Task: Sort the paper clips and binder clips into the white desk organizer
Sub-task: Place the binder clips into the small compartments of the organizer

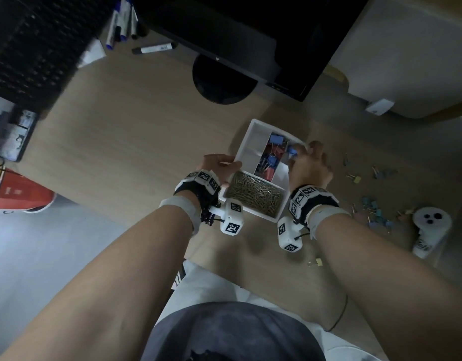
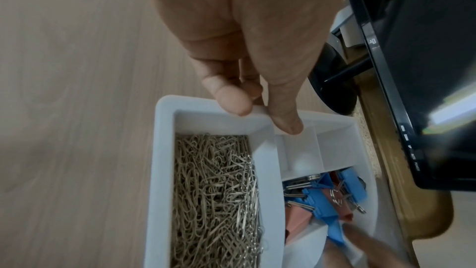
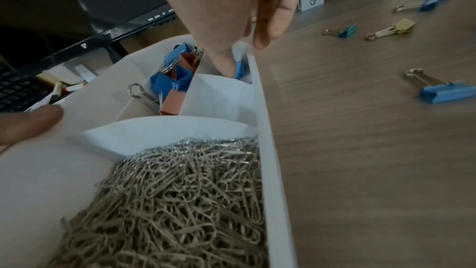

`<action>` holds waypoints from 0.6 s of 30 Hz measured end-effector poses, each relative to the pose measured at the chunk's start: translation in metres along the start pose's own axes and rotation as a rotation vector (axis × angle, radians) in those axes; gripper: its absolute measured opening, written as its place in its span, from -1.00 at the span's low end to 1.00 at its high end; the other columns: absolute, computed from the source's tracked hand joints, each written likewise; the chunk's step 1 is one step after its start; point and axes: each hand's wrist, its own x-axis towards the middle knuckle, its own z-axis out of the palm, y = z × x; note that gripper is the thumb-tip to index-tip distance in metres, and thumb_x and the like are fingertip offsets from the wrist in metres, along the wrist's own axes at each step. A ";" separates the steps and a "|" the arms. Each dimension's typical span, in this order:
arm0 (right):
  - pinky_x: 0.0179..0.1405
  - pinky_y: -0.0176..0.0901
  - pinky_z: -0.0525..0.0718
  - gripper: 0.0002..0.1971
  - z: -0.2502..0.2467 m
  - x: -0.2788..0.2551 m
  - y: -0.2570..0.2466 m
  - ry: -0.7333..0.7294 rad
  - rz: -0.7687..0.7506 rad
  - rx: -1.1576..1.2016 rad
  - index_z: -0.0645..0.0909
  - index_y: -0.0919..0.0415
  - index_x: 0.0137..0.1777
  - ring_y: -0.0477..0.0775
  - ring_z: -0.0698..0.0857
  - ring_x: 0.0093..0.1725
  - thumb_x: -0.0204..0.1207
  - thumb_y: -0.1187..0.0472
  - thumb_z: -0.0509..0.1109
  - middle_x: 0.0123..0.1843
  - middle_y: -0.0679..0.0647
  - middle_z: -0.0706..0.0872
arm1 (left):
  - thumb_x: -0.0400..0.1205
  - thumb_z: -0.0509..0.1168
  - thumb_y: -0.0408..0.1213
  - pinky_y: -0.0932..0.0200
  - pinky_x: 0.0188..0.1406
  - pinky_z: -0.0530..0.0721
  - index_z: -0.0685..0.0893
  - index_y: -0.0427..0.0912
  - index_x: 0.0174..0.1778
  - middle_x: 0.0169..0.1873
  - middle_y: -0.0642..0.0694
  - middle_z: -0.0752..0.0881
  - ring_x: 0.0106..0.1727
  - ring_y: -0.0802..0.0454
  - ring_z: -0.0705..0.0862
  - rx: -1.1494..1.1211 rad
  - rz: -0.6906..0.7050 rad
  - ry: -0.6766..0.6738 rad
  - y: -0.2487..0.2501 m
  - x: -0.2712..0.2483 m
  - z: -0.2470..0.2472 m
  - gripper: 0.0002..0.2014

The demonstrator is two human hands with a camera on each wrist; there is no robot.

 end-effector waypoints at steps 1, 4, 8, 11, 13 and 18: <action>-0.12 0.12 0.69 -0.74 0.001 0.002 0.000 -0.011 0.005 -0.005 0.71 0.01 0.20 0.29 0.63 0.12 0.52 0.13 0.46 0.28 0.19 0.57 | 0.49 0.52 -0.10 -0.06 -0.11 0.83 0.72 0.05 -0.01 -0.44 -0.03 0.74 -0.37 -0.01 0.76 0.005 -0.001 0.002 0.000 0.000 0.000 -0.81; -0.08 0.10 0.60 -0.66 -0.003 0.010 -0.007 -0.074 -0.013 -0.046 0.70 0.22 0.13 0.33 0.61 0.10 0.49 -0.01 0.50 0.15 0.26 0.62 | 0.46 0.54 -0.08 -0.06 -0.12 0.83 0.72 0.12 -0.08 -0.47 -0.02 0.74 -0.40 0.01 0.75 0.016 -0.007 0.022 -0.003 0.002 0.000 -0.83; -0.15 0.08 0.58 -0.65 -0.009 0.017 -0.013 -0.114 0.016 -0.044 0.69 0.30 0.01 0.33 0.62 0.04 0.47 -0.01 0.51 0.00 0.28 0.64 | 0.45 0.54 -0.05 -0.05 -0.16 0.84 0.73 0.15 -0.09 -0.51 0.02 0.74 -0.42 0.03 0.75 0.016 0.004 0.045 -0.005 0.004 0.003 -0.83; -0.30 0.03 0.57 -0.73 -0.008 0.009 -0.008 -0.061 0.087 -0.018 0.70 0.33 -0.13 0.32 0.63 -0.03 0.41 0.10 0.58 -0.11 0.23 0.64 | 0.45 0.54 -0.06 -0.06 -0.13 0.83 0.72 0.12 -0.06 -0.51 0.00 0.73 -0.40 0.01 0.75 0.013 -0.004 0.053 -0.007 0.005 0.003 -0.80; -0.25 0.09 0.63 -0.63 -0.009 0.002 -0.006 -0.076 0.133 0.098 0.66 0.39 -0.04 0.34 0.60 0.10 0.44 0.04 0.58 -0.02 0.26 0.65 | 0.44 0.55 -0.06 -0.07 -0.12 0.83 0.73 0.11 -0.05 -0.51 0.00 0.72 -0.38 -0.02 0.75 0.002 -0.007 0.059 -0.007 0.005 0.004 -0.79; -0.06 0.10 0.64 -0.60 -0.016 0.018 -0.010 -0.215 0.194 0.051 0.62 0.32 0.15 0.27 0.55 0.24 0.58 -0.03 0.47 0.14 0.21 0.63 | 0.43 0.55 -0.05 -0.09 -0.18 0.83 0.77 0.06 0.01 -0.43 0.00 0.76 -0.36 -0.05 0.78 0.017 0.016 0.084 -0.008 0.004 0.006 -0.74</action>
